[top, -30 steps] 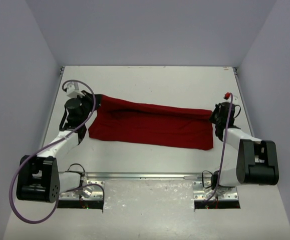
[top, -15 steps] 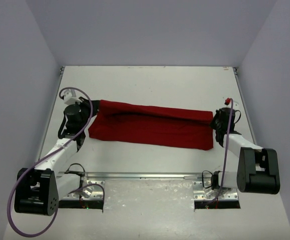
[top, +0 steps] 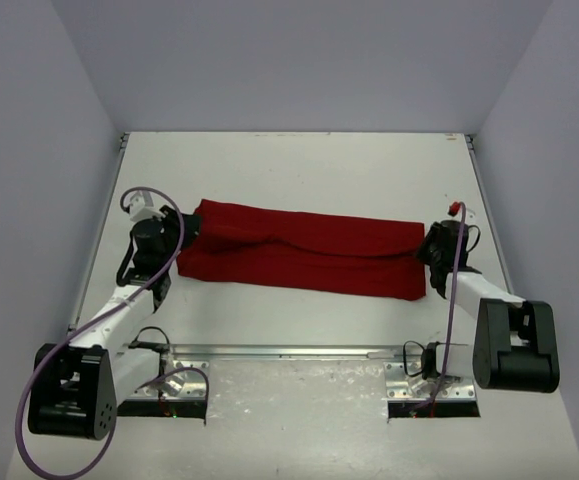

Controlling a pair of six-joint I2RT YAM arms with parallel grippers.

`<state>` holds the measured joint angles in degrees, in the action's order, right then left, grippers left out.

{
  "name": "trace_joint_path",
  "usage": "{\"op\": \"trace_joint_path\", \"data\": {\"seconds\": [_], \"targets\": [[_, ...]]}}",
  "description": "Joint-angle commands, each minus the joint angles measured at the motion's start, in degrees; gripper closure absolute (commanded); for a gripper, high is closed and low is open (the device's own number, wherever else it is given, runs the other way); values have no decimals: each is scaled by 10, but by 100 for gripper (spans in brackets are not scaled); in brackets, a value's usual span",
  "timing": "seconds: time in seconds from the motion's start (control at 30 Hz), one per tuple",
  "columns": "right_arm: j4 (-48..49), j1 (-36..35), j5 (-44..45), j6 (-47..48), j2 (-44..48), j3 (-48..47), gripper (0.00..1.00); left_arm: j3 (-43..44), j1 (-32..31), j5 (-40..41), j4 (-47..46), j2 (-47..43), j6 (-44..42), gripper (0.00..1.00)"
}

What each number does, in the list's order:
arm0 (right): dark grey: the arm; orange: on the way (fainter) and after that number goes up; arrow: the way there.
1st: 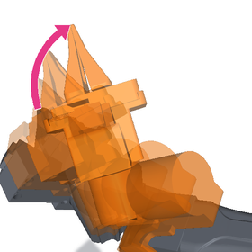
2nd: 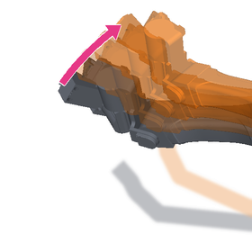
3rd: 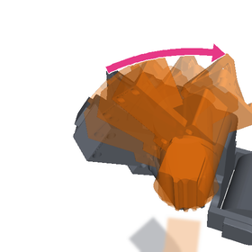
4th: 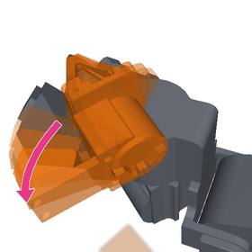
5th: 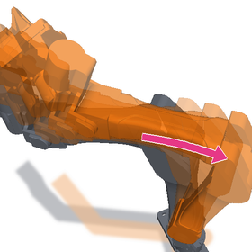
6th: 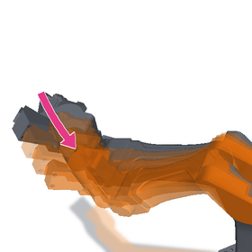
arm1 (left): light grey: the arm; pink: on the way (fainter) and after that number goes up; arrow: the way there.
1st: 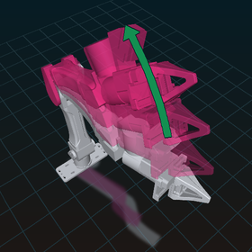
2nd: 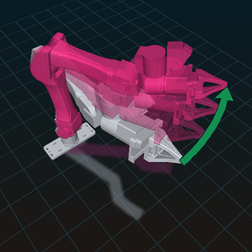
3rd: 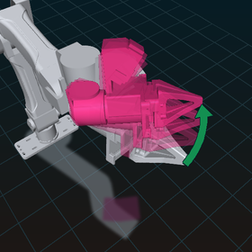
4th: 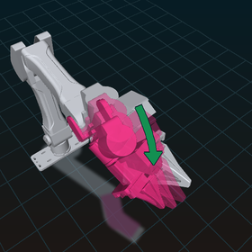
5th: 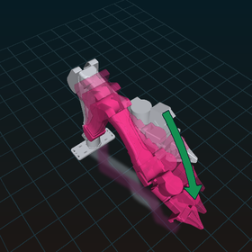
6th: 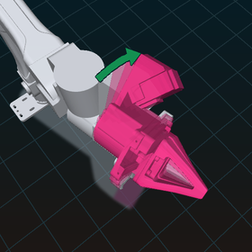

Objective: Fold and stack the t-shirts
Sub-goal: Fold the tshirt

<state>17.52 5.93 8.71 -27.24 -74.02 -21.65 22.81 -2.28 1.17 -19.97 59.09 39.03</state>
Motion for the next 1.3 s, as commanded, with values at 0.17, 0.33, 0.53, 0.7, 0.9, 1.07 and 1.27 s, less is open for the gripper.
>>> {"op": "trace_joint_path", "data": {"seconds": [0.17,0.33,0.53,0.7,0.9,1.07,1.27], "targets": [[-30,3,2,-30,66,-1,46,15,-4,29,103,-59,31,72],[-55,3,0,-38,102,2,50,26,-4,43,119,-62,48,27],[-54,2,-29,-44,20,-38,82,118,-20,59,212,40,60,7],[-93,-7,-20,-43,-70,-77,99,195,-33,116,300,115,107,6],[-193,-7,10,-58,-96,-110,98,221,-33,108,325,155,125,7],[-179,-40,-23,-52,-63,-108,83,258,-34,79,319,214,83,7],[-148,-130,-2,-21,18,-97,50,356,-38,66,348,333,-3,11]]}}
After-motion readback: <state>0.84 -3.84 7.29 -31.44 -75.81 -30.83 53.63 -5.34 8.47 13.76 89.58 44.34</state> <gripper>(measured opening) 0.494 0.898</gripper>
